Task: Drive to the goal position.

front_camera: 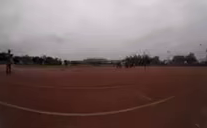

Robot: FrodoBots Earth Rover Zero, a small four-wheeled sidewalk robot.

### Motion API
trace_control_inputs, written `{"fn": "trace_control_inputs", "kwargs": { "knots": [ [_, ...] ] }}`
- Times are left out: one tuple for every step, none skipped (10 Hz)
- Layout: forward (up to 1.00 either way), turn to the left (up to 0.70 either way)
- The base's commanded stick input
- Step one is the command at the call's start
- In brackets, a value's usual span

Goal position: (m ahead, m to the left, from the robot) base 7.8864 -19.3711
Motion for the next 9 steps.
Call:
{"fn": "trace_control_inputs", "kwargs": {
  "knots": [
    [0.64, 0.0],
    [0.0, 0.0],
    [0.0, 0.0],
    [0.0, 0.0],
    [0.0, 0.0],
    [0.0, 0.0],
    [0.0, 0.0],
    [0.0, 0.0],
    [0.0, 0.0]
  ]
}}
